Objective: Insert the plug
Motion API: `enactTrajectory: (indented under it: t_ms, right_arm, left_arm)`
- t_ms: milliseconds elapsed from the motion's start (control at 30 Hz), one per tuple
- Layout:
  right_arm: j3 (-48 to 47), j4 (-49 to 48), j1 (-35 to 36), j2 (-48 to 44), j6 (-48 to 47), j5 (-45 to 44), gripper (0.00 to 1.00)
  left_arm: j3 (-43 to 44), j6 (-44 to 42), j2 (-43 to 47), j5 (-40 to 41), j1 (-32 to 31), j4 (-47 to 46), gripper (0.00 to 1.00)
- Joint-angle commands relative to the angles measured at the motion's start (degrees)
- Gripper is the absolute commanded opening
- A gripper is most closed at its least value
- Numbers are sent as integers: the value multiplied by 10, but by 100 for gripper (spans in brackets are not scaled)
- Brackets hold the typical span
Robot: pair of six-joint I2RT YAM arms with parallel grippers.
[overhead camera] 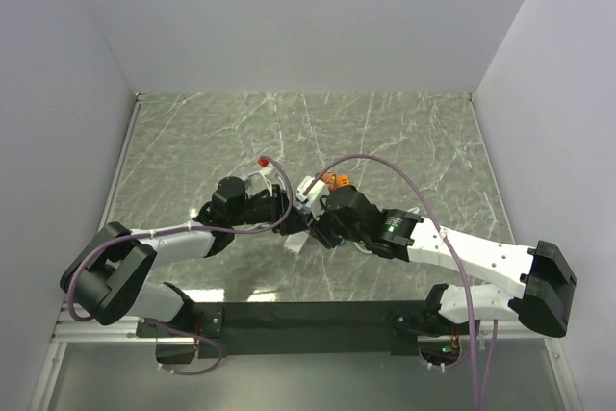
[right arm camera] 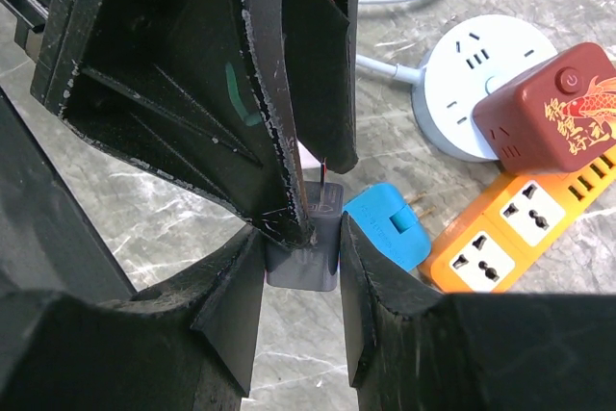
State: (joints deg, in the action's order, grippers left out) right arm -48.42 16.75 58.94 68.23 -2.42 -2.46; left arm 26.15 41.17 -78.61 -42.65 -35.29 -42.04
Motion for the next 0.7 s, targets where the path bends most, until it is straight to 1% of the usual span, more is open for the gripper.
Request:
enactTrajectory:
  t_ms: [0, 167, 333, 533, 667]
  right_arm:
    - [-3, -51, -2, -24, -14, -42, 0]
    - [3, -69, 0, -27, -19, -54, 0]
    - [9, -71, 7, -26, -22, -95, 0]
    - [14, -73, 8, -35, -21, -111, 0]
    - [14, -80, 7, -35, -19, -143, 0]
  left_arm:
    - [12, -10, 3, -49, -14, -2, 54]
    - [9, 4, -3, -72, -17, -29, 54]
    - [11, 14, -17, -91, -21, -48, 53]
    - [3, 14, -2, -95, -26, -59, 51]
    - [5, 16, -8, -108, -36, -73, 51]
